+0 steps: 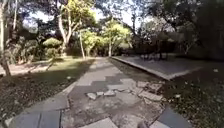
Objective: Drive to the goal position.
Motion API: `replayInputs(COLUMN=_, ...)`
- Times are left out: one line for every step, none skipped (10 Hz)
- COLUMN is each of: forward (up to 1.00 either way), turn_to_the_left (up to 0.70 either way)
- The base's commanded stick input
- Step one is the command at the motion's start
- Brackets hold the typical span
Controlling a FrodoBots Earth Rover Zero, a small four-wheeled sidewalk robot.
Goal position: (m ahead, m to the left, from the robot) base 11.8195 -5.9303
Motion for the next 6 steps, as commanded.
replayInputs(forward=0.5, turn_to_the_left=0.0)
replayInputs(forward=0.5, turn_to_the_left=0.0)
replayInputs(forward=0.5, turn_to_the_left=0.0)
replayInputs(forward=0.5, turn_to_the_left=0.0)
replayInputs(forward=0.5, turn_to_the_left=0.0)
replayInputs(forward=0.5, turn_to_the_left=0.0)
